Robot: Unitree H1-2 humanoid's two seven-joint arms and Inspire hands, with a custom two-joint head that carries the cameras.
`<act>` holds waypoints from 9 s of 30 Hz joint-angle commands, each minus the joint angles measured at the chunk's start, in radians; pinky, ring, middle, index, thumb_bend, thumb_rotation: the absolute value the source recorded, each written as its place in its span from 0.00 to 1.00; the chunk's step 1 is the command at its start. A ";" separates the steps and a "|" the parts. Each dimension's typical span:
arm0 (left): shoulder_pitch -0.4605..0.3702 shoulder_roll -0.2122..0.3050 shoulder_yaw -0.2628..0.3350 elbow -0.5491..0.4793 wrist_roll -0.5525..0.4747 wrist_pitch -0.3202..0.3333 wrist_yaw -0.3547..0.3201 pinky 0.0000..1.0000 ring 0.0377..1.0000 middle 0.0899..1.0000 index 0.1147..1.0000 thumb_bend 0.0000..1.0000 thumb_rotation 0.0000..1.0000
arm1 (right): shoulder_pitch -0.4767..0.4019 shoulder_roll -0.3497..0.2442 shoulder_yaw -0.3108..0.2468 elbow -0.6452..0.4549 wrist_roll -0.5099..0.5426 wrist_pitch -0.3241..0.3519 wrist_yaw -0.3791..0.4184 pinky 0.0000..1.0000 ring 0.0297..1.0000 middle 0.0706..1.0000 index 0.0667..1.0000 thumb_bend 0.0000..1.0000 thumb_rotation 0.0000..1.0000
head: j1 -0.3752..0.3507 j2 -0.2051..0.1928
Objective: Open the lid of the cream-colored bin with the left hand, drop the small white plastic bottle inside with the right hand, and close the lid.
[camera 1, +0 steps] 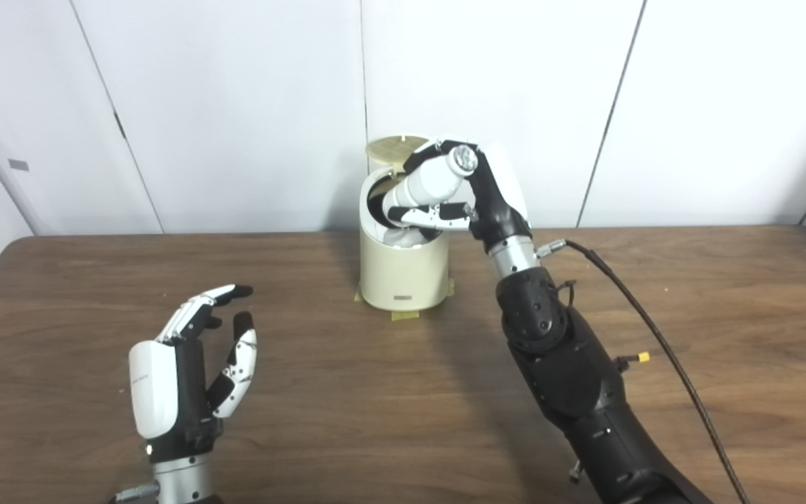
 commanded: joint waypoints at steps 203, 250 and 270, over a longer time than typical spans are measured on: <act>-0.200 0.045 -0.009 -0.245 -0.066 0.349 -0.371 0.81 0.85 0.81 0.77 0.50 0.97 | 0.448 -0.022 -0.136 -0.397 0.089 -0.057 -0.023 0.57 0.67 0.68 0.69 0.25 0.51 | 0.000 -0.032; -0.877 0.125 -0.317 -0.059 0.365 0.631 -0.972 1.00 0.98 0.85 0.81 0.83 1.00 | 0.441 0.032 -0.123 -0.359 0.019 -0.081 -0.065 0.56 0.66 0.67 0.68 0.25 0.61 | -0.024 -0.068; -0.910 0.114 -0.304 0.077 0.426 0.694 -0.954 1.00 1.00 0.89 0.86 0.92 1.00 | 0.443 0.034 -0.113 -0.362 0.003 -0.063 -0.063 0.55 0.65 0.68 0.68 0.25 0.58 | -0.024 -0.079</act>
